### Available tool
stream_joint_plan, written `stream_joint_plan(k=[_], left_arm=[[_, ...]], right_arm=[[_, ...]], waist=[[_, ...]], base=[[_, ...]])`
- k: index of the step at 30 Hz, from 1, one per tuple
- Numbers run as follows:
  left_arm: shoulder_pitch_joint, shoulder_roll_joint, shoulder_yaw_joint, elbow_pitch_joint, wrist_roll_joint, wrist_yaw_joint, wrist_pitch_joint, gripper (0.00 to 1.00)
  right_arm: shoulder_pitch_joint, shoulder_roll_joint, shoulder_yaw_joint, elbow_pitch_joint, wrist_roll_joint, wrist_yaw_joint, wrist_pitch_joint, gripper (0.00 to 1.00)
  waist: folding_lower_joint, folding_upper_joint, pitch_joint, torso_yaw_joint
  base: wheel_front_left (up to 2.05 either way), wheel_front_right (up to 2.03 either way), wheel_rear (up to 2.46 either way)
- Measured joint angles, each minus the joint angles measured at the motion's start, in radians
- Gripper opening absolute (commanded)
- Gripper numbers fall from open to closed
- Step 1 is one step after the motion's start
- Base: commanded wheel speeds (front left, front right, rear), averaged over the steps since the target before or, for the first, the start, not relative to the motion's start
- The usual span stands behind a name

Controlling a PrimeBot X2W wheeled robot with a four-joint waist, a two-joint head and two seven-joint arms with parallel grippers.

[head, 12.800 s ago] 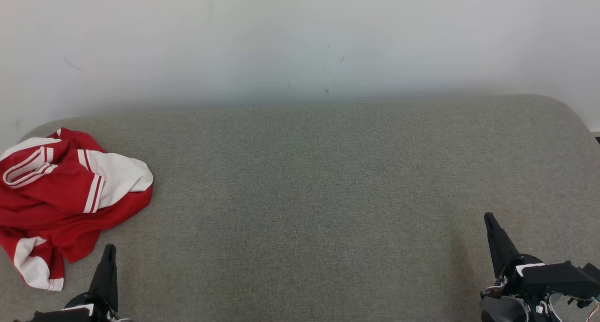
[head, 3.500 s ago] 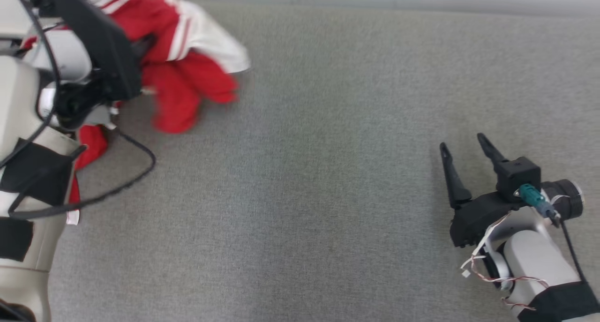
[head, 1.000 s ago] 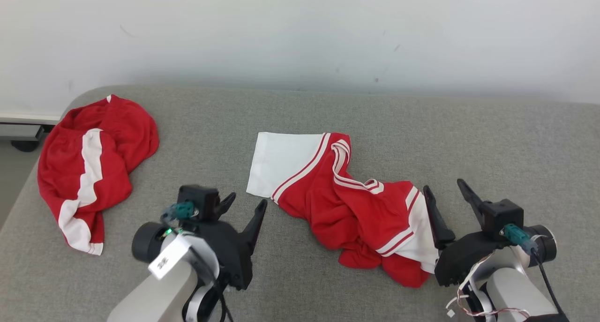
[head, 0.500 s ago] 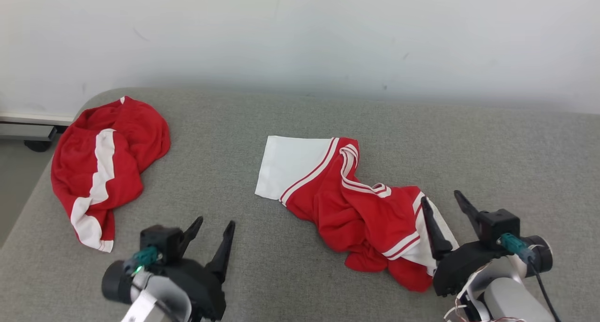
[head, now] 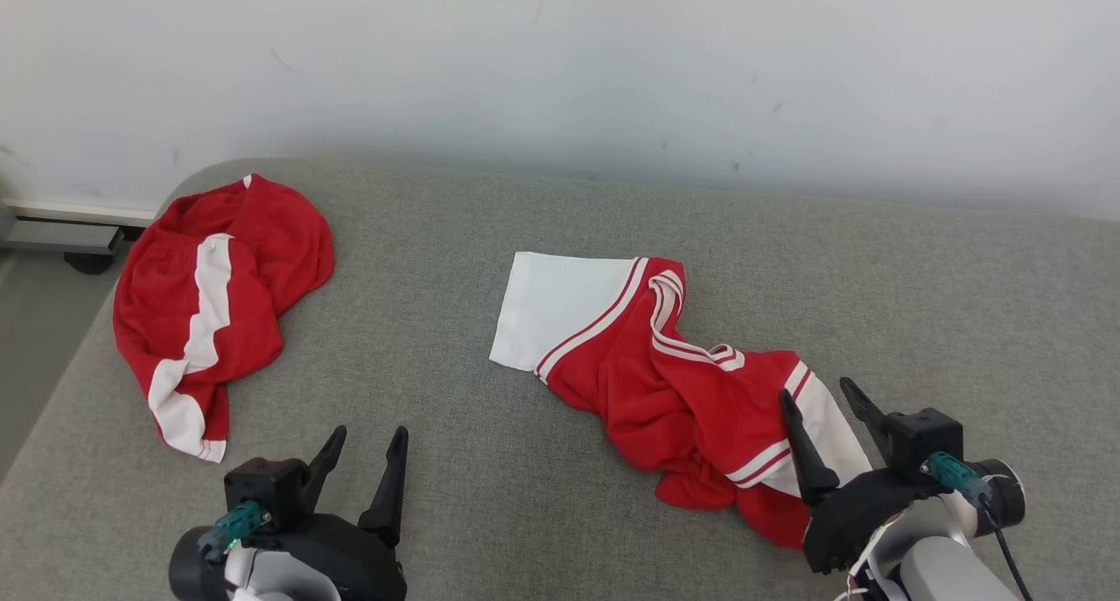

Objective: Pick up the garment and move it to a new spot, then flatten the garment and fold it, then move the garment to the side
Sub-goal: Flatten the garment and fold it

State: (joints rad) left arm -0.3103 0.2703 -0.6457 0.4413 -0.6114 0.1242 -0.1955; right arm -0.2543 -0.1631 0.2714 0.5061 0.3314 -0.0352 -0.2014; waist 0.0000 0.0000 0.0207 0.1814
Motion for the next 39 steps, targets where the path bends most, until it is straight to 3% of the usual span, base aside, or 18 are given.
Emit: stream_joint_plan(k=[2, 8, 11, 18, 22, 27, 28, 30, 39], left_arm=[[0.0, -0.012, 0.011, -0.004, 0.021, 0.0, -0.005, 1.0], [0.001, -0.026, 0.037, -0.014, 0.044, 0.0, -0.008, 1.0], [0.001, -0.044, 0.04, -0.021, 0.055, 0.0, -0.007, 1.0], [-0.001, -0.083, 0.013, -0.035, 0.087, 0.0, 0.012, 1.0], [-0.001, -0.094, 0.011, -0.039, 0.095, 0.0, 0.028, 1.0], [-0.002, -0.113, 0.0, -0.04, 0.098, 0.0, 0.042, 1.0], [-0.002, -0.114, -0.002, -0.04, 0.098, 0.0, 0.043, 1.0], [-0.002, -0.115, -0.005, -0.04, 0.098, 0.0, 0.048, 1.0], [0.016, -0.1, 0.034, -0.044, 0.102, 0.0, 0.05, 1.0]], right_arm=[[-0.001, 0.004, 0.005, -0.01, 0.001, 0.002, 0.001, 1.0], [-0.077, 0.019, 0.069, -0.018, 0.001, 0.064, 0.059, 1.0], [-0.147, 0.016, 0.111, 0.016, -0.019, 0.095, 0.133, 1.0], [-0.286, -0.015, 0.168, 0.135, -0.048, 0.131, 0.33, 1.0], [-0.354, -0.016, 0.207, 0.21, -0.043, 0.15, 0.479, 1.0], [-0.397, -0.01, 0.233, 0.271, -0.027, 0.157, 0.591, 1.0], [-0.402, -0.009, 0.238, 0.28, -0.023, 0.158, 0.608, 0.94], [-0.41, -0.005, 0.25, 0.299, -0.015, 0.159, 0.634, 0.0], [-0.498, 0.01, 0.277, 0.273, 0.039, 0.159, 0.611, 0.0]], waist=[[0.0, 0.0, 0.0, 0.002], [0.0, 0.0, 0.002, 0.009], [0.0, 0.0, 0.002, 0.016], [0.0, 0.0, 0.003, 0.052], [0.0, 0.0, 0.004, 0.086], [0.0, 0.0, 0.004, 0.12], [0.0, 0.0, 0.004, 0.127], [0.0, 0.0, 0.003, 0.14], [0.0, 0.0, -0.007, 0.149]], base=[[0.0, 0.0, 0.0], [0.0, 0.0, 0.0], [0.0, 0.0, 0.0], [0.0, 0.0, 0.0], [0.0, 0.0, 0.0], [0.0, 0.0, 0.0], [0.0, 0.0, 0.0], [0.0, 0.0, 0.0], [0.0, 0.0, 0.0]])
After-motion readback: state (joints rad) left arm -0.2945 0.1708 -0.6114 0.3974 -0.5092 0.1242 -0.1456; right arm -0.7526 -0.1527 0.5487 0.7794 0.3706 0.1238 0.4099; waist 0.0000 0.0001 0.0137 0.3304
